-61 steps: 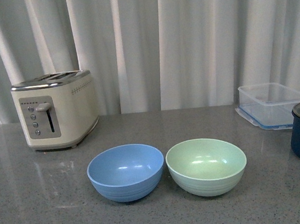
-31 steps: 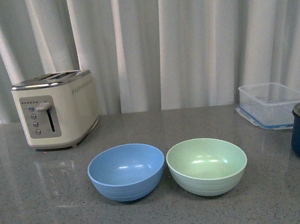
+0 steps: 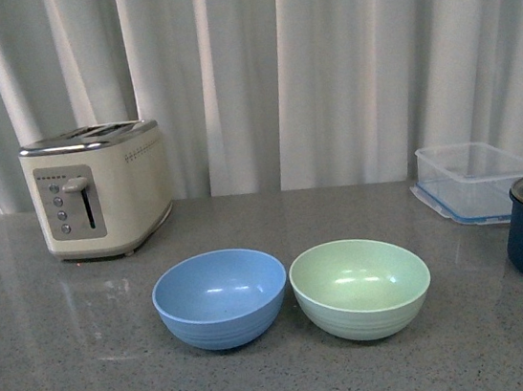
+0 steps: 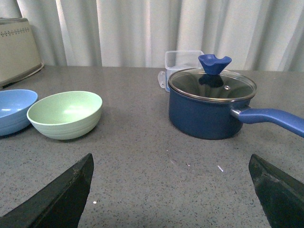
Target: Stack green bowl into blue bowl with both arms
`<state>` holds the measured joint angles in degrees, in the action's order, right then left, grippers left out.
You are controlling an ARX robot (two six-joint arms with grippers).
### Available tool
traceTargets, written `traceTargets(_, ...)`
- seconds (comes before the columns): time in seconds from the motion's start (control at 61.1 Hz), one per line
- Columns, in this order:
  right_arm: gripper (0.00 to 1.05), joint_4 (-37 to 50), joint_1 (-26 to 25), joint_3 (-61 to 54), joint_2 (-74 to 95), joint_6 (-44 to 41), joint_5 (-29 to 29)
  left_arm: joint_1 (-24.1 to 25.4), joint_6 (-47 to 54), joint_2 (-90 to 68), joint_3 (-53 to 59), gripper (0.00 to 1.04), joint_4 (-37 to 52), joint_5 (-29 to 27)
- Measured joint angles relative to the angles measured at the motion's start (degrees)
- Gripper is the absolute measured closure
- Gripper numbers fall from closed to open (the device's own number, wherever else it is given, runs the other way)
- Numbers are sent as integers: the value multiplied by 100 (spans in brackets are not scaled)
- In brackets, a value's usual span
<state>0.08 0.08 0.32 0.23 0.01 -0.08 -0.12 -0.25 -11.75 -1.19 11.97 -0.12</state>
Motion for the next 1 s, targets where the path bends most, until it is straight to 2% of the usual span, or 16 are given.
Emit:
traceTargets(0.115, 10, 0, 0, 0, 0, 0, 0, 0, 0, 192, -2, 101, -195, 0)
traceTargets(0.213, 10, 0, 0, 0, 0, 0, 2, 0, 0, 955, -2, 101, -1130, 4)
traceTargets(0.425, 10, 0, 0, 0, 0, 0, 0, 0, -4, 1152, -2, 101, -1193, 0)
traceTargets(0.475, 10, 0, 0, 0, 0, 0, 0, 0, -2, 1152, -2, 91, -1193, 0)
traceTargets(0.556, 10, -15, -2, 4, 15, 9, -15, 0, -2, 1152, -2, 68, -1193, 0)
traceTargets(0.573, 10, -271, -17, 98, 146, 50, -122, 0, -2, 1152, -2, 64, -1193, 0)
traceTargets(0.589, 10, -1025, -17, 435, 525, 164, -358, 0, 0, 1152, -2, 59, -1193, -7)
traceTargets(0.622, 10, -2258, 61, 1099, 1565, 319, -483, 0, -2, 1152, -2, 50, -1193, -2)
traceTargets(0.655, 10, -2914, 192, 1515, 2310, 382, -444, 0, -2, 1156, -2, 43, -1193, 13)
traceTargets(0.704, 10, -3147, 350, 1801, 2955, 455, -387, 0, -2, 1156, -2, 34, -1193, 11)
traceTargets(0.769, 10, -2920, 664, 2286, 3995, 529, -280, 0, -2, 1154, -2, 19, -1193, 7)
traceTargets(0.867, 10, -2614, 1049, 3106, 5104, 651, -173, 0, 2, 1154, -2, 5, -1193, 9)
traceTargets(0.998, 10, -2505, 1296, 4006, 6190, 844, -181, 0, 0, 1154, -2, 7, -1193, 9)
